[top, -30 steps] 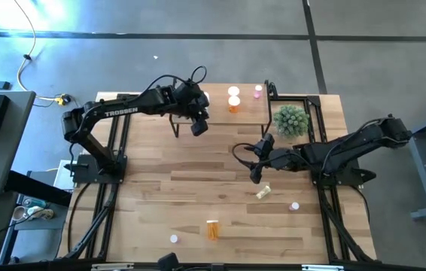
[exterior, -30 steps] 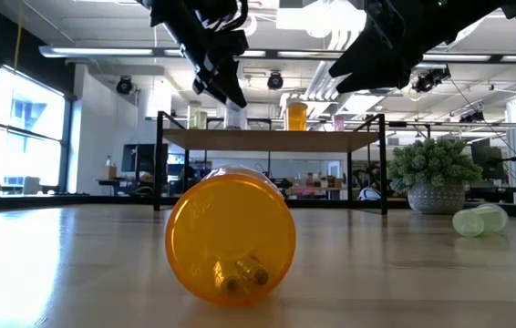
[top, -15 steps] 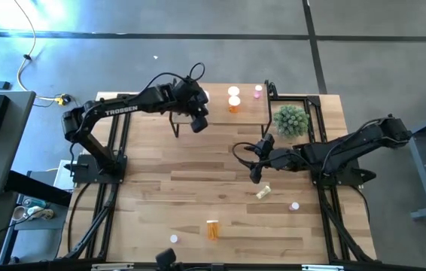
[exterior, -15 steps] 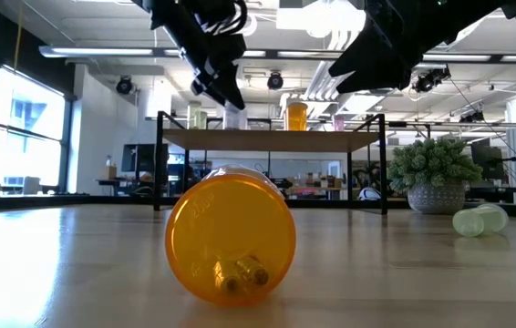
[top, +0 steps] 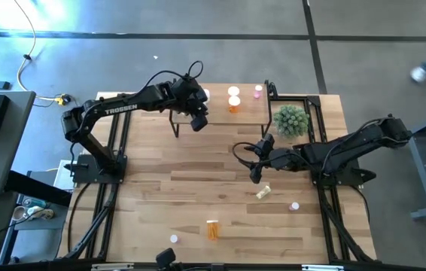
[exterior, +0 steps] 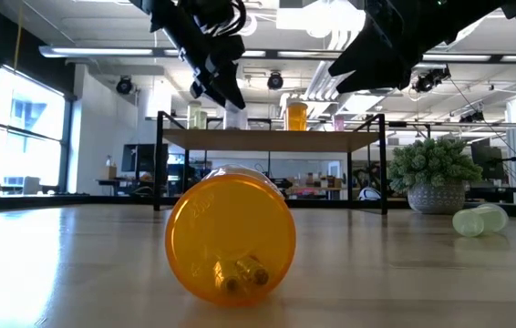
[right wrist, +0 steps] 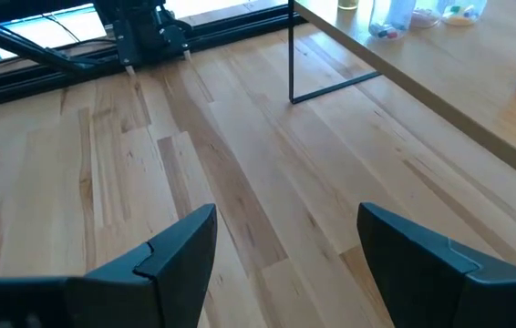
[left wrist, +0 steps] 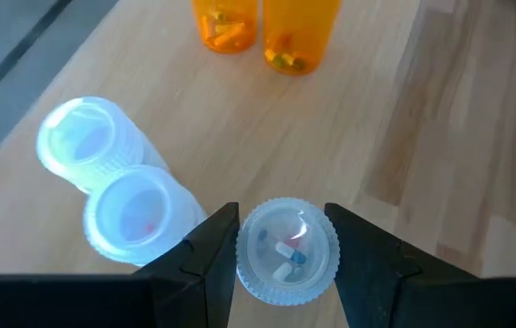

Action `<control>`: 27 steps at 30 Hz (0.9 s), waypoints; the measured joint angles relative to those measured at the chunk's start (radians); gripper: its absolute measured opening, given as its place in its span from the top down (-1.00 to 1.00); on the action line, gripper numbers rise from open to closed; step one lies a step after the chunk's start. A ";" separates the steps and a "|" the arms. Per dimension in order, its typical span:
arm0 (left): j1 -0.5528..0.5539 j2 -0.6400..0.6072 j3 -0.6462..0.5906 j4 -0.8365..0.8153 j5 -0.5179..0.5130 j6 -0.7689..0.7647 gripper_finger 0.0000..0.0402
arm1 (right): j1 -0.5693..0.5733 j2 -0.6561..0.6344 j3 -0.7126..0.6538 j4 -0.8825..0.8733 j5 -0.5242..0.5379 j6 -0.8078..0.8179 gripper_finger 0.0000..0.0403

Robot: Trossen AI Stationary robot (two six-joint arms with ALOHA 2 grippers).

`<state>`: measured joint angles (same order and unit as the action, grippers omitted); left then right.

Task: Pick and place medicine bottles onto shelf by color
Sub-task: Put the transparent pill bottle aligned with the other transparent pill bottles on the shelf

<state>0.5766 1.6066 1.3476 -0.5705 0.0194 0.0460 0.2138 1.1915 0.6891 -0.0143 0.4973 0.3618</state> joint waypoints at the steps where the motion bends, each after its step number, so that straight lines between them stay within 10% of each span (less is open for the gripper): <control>1: 0.000 0.000 0.000 0.000 0.001 -0.006 0.30 | 0.000 0.000 0.000 0.000 0.000 0.000 -0.28; 27: 0.000 0.000 0.000 0.000 -0.005 -0.009 0.12 | 0.000 0.000 0.000 0.000 -0.006 0.023 -0.28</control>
<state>0.5766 1.6064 1.3476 -0.5709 0.0143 0.0372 0.2141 1.1915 0.6891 -0.0145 0.4910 0.3851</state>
